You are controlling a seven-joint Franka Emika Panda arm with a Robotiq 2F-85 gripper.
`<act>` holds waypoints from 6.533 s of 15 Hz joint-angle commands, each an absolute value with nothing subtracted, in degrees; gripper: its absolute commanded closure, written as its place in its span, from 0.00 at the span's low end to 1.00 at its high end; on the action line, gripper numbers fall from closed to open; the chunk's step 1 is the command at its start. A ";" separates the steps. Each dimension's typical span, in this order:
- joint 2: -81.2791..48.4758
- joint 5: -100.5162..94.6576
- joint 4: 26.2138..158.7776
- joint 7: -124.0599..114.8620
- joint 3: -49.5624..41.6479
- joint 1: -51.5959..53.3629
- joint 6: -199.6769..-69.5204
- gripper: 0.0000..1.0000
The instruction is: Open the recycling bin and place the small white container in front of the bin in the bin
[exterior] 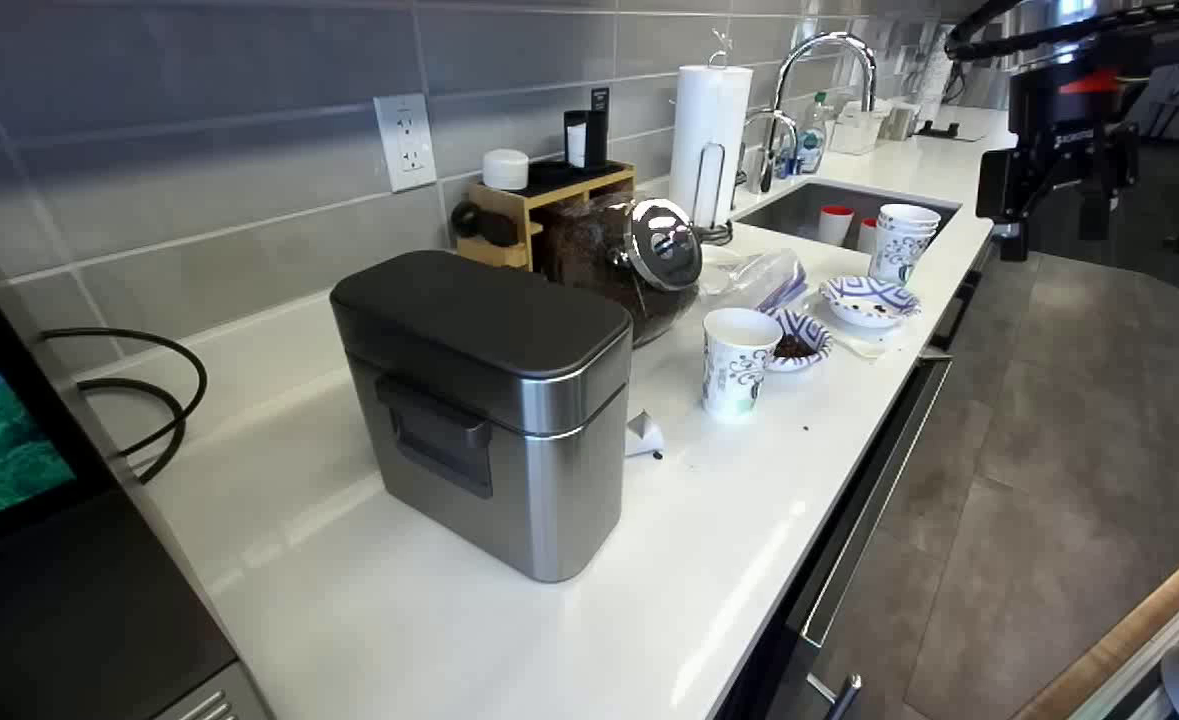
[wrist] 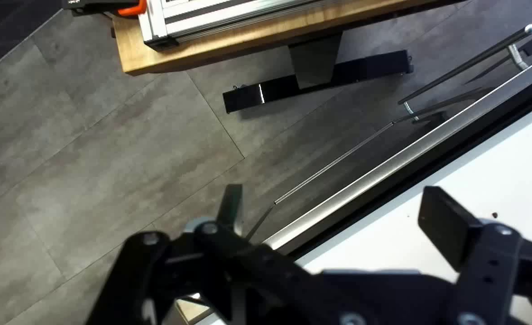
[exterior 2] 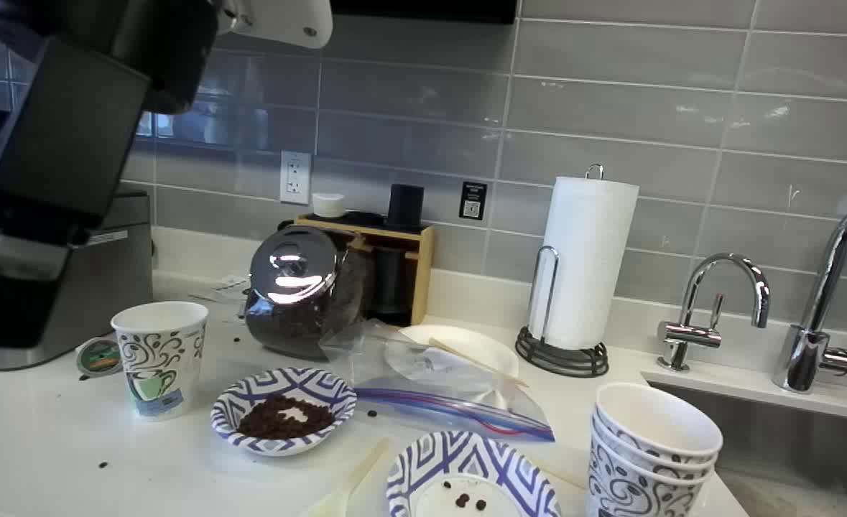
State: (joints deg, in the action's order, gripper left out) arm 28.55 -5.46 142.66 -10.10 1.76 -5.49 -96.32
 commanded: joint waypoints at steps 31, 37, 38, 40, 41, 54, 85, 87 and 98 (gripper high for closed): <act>2.29 41.17 125.26 27.11 6.39 10.87 -121.20 0.00; 0.83 42.87 124.04 29.41 6.64 10.83 -120.83 0.00; -0.80 47.76 122.82 34.15 6.86 11.10 -119.90 0.00; -2.05 54.52 121.51 39.58 7.33 11.17 -119.01 0.00; -2.60 57.26 120.97 41.79 7.66 11.10 -118.54 0.00; -17.55 65.17 106.88 40.03 10.38 11.10 -101.32 0.00; -20.70 67.83 99.38 24.83 12.57 12.15 -95.11 0.00; -20.31 67.84 99.07 25.17 12.85 12.73 -96.16 0.00; -21.51 64.87 92.41 23.79 14.17 17.26 -99.68 0.00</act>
